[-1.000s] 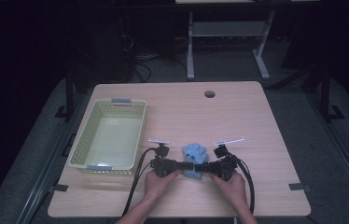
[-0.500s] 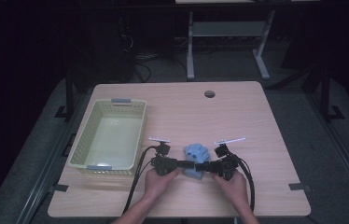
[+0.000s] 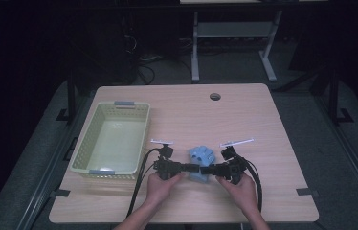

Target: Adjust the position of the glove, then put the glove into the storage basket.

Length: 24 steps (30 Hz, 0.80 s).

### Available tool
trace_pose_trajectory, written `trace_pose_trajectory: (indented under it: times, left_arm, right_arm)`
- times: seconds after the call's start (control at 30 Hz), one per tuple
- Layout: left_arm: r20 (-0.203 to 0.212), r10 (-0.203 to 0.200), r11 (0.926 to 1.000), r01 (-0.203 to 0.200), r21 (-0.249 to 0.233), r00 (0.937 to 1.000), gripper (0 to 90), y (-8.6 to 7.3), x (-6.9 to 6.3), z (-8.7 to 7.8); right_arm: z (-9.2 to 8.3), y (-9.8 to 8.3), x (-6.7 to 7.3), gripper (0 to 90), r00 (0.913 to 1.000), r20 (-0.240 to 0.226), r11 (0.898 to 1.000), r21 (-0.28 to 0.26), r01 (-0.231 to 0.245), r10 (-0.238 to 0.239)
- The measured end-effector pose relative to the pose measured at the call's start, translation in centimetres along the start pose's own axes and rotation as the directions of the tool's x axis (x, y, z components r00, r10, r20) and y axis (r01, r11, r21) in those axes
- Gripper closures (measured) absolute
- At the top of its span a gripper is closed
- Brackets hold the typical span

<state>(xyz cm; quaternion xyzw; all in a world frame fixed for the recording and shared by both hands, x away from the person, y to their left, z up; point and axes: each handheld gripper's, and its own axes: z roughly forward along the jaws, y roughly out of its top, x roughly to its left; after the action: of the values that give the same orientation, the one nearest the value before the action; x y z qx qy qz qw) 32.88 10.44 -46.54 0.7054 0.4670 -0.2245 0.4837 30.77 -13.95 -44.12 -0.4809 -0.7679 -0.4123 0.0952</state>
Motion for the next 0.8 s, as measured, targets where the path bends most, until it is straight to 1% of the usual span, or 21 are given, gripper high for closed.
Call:
trace_pose_trajectory:
  times: [0.23, 0.33, 0.37, 0.47, 0.5, 0.53, 0.63, 0.7, 0.73, 0.8]
  left_arm:
    - [0.004, 0.013, 0.9999, -0.013, -0.006, 0.9999, 72.1, 0.2, -0.3, -0.6]
    - [0.002, 0.017, 0.9998, -0.017, -0.015, 0.9999, 72.0, 0.3, -0.6, -0.8]
    - [-0.001, 0.024, 0.9996, -0.024, -0.014, 0.9997, 72.0, 0.4, -0.7, -0.9]
    - [0.001, 0.029, 0.9993, -0.029, -0.024, 0.9996, 72.0, 0.5, -0.8, -1.2]
    - [0.003, 0.023, 0.9994, -0.023, -0.025, 0.9997, 72.0, 0.6, -0.9, -1.4]
    - [0.004, 0.029, 0.9993, -0.029, -0.024, 0.9996, 72.0, 0.6, -1.0, -1.5]
    - [0.005, 0.039, 0.9986, -0.039, -0.035, 0.9992, 72.1, 0.8, -1.3, -2.1]
    - [0.004, 0.051, 0.9979, -0.051, -0.040, 0.9987, 72.3, 1.1, -1.8, -2.6]
    - [0.007, 0.057, 0.9975, -0.057, -0.042, 0.9983, 72.5, 1.2, -2.1, -2.9]
    - [-0.001, 0.067, 0.9967, -0.067, -0.045, 0.9978, 72.6, 1.5, -2.6, -3.4]
  right_arm:
    - [-0.2, 0.4, 0.6, 74.1, 0.9996, 0.003, 1.000, 0.000, 0.028, -0.028]
    - [-0.3, 0.6, 0.7, 74.1, 0.9997, -0.010, 1.000, -0.008, 0.024, -0.024]
    - [-0.4, 0.7, 0.7, 74.1, 0.9996, -0.009, 1.000, -0.007, 0.026, -0.026]
    - [-0.4, 0.9, 1.0, 74.1, 0.9993, -0.007, 0.999, -0.018, 0.036, -0.037]
    - [-0.5, 1.0, 1.1, 74.1, 0.9994, -0.007, 0.999, -0.018, 0.034, -0.034]
    - [-0.6, 1.1, 1.2, 74.1, 0.9992, -0.010, 0.999, -0.022, 0.037, -0.038]
    - [-0.8, 1.5, 1.5, 74.1, 0.9986, -0.017, 0.999, -0.018, 0.050, -0.050]
    - [-1.0, 1.8, 1.9, 74.1, 0.9978, -0.022, 0.998, -0.030, 0.062, -0.063]
    - [-1.1, 1.9, 2.1, 74.2, 0.9975, -0.030, 0.997, -0.039, 0.063, -0.064]
    - [-1.4, 2.3, 2.4, 74.2, 0.9966, -0.046, 0.997, -0.045, 0.066, -0.069]
